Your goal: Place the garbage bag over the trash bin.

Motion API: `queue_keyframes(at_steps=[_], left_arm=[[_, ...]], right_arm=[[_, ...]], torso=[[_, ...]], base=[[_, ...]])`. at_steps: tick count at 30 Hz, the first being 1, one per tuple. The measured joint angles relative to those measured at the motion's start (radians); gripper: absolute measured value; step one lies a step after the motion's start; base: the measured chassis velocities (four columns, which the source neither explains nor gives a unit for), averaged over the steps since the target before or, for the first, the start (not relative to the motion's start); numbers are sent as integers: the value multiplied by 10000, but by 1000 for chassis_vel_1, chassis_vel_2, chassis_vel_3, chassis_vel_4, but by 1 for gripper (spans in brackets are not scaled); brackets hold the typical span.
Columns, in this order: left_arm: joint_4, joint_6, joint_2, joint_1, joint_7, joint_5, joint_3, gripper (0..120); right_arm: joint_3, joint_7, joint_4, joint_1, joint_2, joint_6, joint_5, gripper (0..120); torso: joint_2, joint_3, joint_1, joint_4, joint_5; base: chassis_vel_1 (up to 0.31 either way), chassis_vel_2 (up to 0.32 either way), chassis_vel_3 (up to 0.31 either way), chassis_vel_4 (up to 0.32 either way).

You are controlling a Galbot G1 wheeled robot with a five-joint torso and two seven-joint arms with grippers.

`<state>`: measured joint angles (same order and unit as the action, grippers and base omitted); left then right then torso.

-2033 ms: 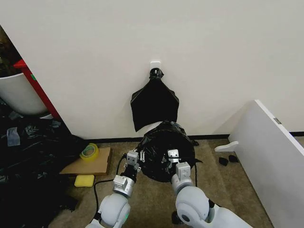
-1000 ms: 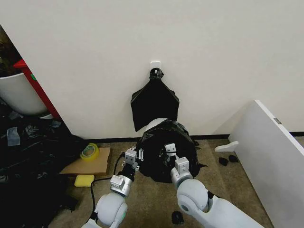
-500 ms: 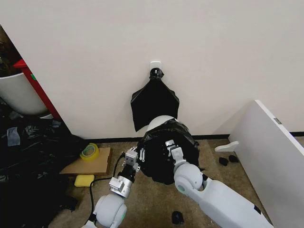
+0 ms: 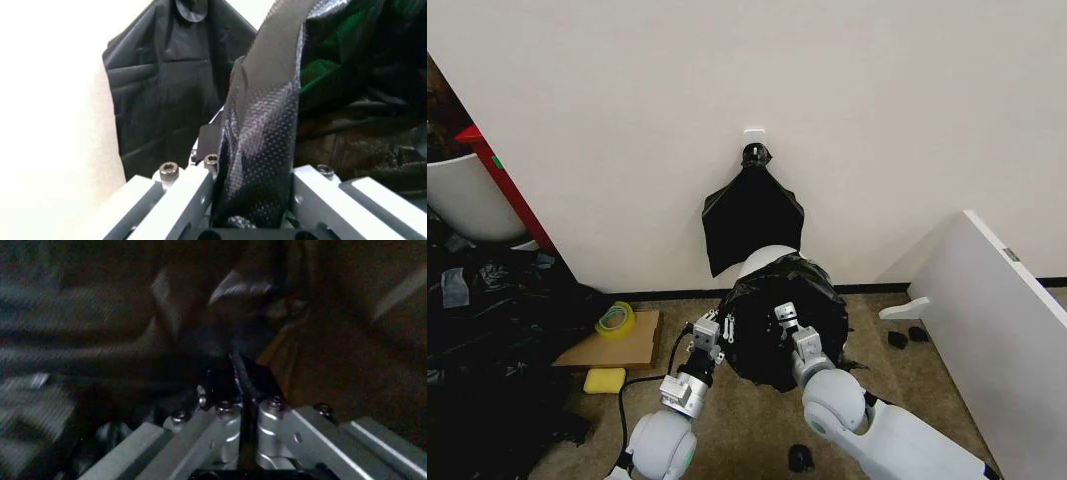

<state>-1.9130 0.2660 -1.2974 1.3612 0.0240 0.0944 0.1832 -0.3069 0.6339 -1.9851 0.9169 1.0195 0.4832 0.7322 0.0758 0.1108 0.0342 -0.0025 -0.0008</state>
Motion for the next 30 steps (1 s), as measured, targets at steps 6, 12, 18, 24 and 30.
queue_keyframes(at_steps=[6,12,18,24,30], left_arm=[[-183,-3,2,41,-11,19,85,1],[-273,-3,67,93,-35,13,237,1],[-274,-5,52,108,-58,8,271,1],[-177,-18,13,107,-64,7,257,1],[116,-17,-38,43,-21,16,453,0]], right_arm=[[-129,148,467,-220,149,602,-419,0],[-101,211,896,-429,27,957,-1328,0],[-121,165,882,-397,-295,1352,-2378,0],[-130,-129,658,-63,-667,1201,-3704,0],[42,-599,-105,324,-945,-223,-3962,0]], torso=[[0,0,0,0,3],[0,0,0,1,3],[0,0,0,-1,2],[0,0,0,-2,3],[0,0,0,1,2]], base=[[0,0,0,0],[0,0,0,0],[0,0,0,0],[0,0,0,0],[0,0,0,0]])
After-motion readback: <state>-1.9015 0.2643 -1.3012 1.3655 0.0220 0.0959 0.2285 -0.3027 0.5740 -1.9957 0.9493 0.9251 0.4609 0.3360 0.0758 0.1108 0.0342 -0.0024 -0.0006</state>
